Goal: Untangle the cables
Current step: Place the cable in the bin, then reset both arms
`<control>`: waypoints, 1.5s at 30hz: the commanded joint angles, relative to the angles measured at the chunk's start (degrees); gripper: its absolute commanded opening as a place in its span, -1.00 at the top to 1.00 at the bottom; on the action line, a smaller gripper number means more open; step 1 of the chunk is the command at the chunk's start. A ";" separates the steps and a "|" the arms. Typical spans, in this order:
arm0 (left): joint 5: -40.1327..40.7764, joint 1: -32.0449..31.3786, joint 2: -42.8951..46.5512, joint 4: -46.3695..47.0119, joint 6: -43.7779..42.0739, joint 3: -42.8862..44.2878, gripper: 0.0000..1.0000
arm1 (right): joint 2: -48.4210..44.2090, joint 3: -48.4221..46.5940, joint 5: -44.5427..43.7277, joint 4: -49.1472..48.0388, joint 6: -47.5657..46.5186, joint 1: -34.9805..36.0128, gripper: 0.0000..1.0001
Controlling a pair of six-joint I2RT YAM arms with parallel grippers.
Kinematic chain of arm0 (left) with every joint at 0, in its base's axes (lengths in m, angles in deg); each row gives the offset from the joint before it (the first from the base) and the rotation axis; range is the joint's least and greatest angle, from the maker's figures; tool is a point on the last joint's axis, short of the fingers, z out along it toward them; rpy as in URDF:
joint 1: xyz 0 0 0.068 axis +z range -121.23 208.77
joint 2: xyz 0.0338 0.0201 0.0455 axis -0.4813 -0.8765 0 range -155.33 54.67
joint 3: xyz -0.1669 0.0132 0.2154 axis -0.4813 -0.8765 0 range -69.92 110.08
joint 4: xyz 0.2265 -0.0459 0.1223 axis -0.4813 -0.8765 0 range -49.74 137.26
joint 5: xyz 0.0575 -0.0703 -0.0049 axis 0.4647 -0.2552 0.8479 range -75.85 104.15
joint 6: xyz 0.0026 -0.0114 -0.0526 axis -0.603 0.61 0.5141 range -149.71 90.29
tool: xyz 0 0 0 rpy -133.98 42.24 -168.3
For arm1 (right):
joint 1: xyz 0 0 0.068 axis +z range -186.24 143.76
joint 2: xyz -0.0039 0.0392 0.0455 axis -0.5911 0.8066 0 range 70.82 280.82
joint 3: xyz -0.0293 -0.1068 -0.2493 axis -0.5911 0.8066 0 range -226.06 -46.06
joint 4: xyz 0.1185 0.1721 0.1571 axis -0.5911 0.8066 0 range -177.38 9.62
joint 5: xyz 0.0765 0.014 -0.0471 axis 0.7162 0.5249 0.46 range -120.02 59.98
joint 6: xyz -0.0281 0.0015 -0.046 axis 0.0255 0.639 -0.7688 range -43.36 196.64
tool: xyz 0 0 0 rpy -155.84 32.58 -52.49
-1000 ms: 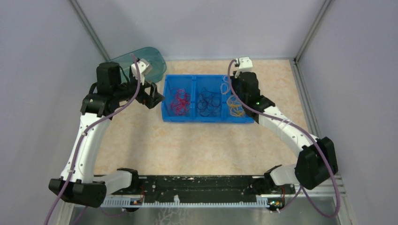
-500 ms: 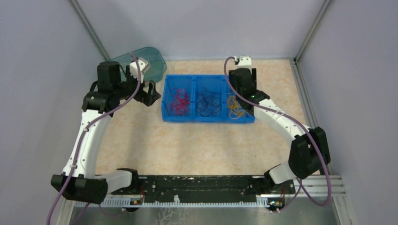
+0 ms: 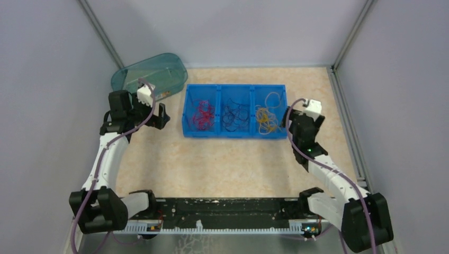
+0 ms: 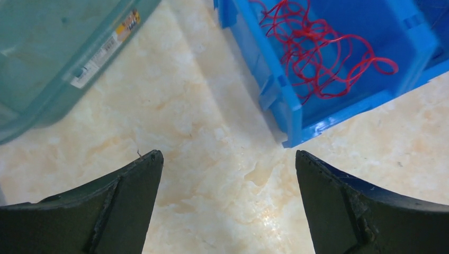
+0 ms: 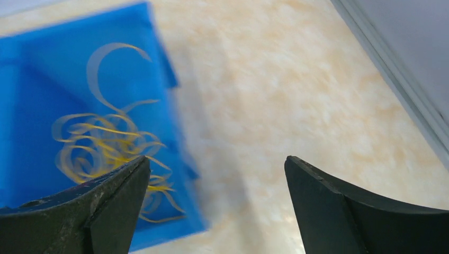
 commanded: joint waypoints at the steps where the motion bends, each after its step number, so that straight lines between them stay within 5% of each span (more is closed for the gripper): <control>1: -0.31 2.20 1.44 16.90 0.26 -11.51 -1.00 | -6.26 12.37 -3.58 -14.85 4.18 -6.17 -0.98; 9: -5.03 5.33 -3.66 45.39 6.25 -29.45 -1.00 | -1.96 23.30 -16.75 -35.19 -2.13 -9.51 -0.98; 19: -3.41 5.72 -13.39 83.06 12.88 -43.50 -1.00 | 10.80 26.55 -11.36 -55.31 -4.56 -12.59 -0.98; 27: -0.39 5.69 -14.60 85.16 17.34 -43.01 -1.00 | 17.90 26.15 -4.16 -62.86 -8.27 -12.59 -0.95; 34: -1.20 5.09 -22.45 111.54 19.63 -51.03 -1.00 | 26.28 29.63 7.79 -80.15 -14.14 -12.57 -0.98; 35: -1.38 4.92 -22.36 111.68 19.34 -51.45 -1.00 | 27.69 29.94 6.49 -82.59 -14.71 -12.00 -0.98; 38: -0.94 3.27 -21.35 108.12 16.56 -51.80 -1.00 | 24.88 25.86 4.84 -69.63 -13.06 -11.90 -0.98; 40: -0.22 2.30 -25.61 113.92 16.46 -51.02 -1.00 | 26.00 22.87 4.88 -65.69 -12.93 -12.32 -0.98; 43: 4.92 -0.73 -22.85 94.52 14.20 -44.02 -1.00 | 25.72 22.67 5.24 -64.77 -11.97 -13.11 -0.98; 45: 8.42 -2.76 -23.66 96.15 12.56 -44.21 -1.00 | 25.39 22.57 5.35 -63.71 -11.70 -13.16 -0.98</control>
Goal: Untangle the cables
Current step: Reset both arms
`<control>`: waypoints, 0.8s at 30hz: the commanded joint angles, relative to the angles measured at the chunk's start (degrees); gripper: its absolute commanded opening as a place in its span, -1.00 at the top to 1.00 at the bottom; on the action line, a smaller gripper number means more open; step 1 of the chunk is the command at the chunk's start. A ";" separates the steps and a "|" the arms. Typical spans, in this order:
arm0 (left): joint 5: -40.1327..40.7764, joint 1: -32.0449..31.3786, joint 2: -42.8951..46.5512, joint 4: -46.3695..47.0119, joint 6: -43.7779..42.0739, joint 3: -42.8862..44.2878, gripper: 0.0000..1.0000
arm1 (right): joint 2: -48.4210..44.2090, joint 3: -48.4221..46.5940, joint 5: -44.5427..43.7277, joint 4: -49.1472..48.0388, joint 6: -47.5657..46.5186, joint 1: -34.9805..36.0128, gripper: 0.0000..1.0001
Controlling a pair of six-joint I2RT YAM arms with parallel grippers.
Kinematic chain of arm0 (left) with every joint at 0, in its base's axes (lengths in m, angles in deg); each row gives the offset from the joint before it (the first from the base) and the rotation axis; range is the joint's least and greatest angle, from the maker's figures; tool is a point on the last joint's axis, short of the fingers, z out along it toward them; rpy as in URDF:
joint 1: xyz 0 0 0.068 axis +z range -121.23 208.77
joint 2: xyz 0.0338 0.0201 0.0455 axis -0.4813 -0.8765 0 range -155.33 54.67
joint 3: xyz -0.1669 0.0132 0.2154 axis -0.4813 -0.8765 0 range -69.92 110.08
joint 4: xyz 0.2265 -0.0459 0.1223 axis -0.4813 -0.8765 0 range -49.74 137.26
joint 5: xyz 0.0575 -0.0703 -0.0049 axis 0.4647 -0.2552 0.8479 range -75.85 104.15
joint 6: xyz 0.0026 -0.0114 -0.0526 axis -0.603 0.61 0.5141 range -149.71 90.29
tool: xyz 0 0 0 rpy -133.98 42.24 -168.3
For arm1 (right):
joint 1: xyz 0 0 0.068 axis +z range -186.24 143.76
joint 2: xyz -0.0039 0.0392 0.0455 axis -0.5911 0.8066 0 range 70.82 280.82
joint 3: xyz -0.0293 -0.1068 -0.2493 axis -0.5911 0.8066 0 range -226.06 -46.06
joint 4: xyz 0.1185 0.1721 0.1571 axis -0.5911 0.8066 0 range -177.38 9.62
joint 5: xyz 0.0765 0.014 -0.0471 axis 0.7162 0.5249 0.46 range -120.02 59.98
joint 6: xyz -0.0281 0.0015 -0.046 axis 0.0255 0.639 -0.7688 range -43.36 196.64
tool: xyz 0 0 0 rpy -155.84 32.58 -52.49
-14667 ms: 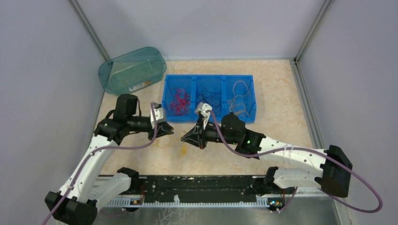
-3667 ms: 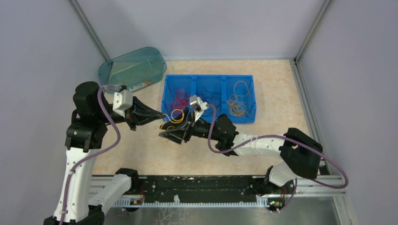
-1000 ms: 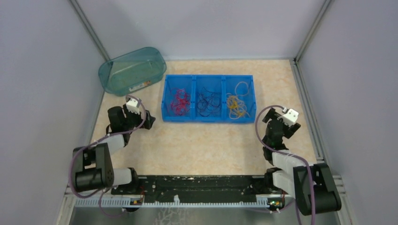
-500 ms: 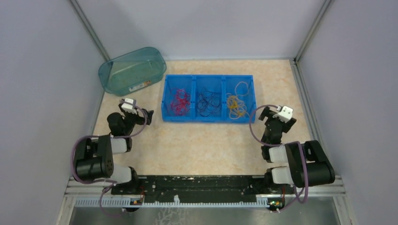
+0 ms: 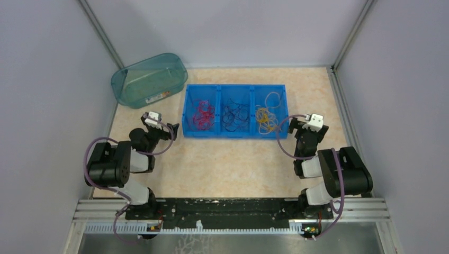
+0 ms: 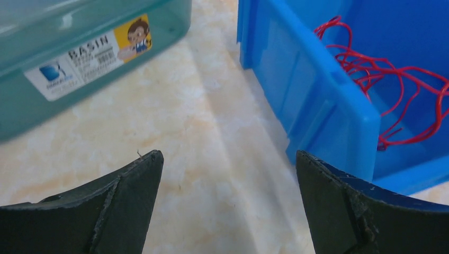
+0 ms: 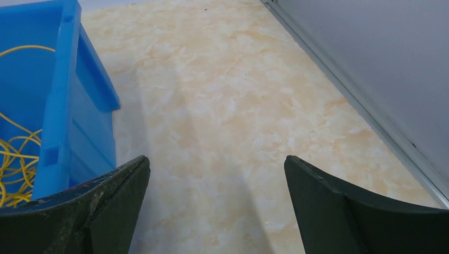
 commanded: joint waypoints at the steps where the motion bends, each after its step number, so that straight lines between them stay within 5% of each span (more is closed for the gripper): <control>1: 6.06 -3.13 -0.09 -0.92 -3.37 2.23 -1.00 | -0.36 -1.44 1.31 0.42 0.68 -0.58 -0.98; 24: 6.57 -3.37 0.08 -2.13 -3.63 2.51 -1.00 | -0.42 -1.04 1.57 -0.71 0.15 -0.57 -0.98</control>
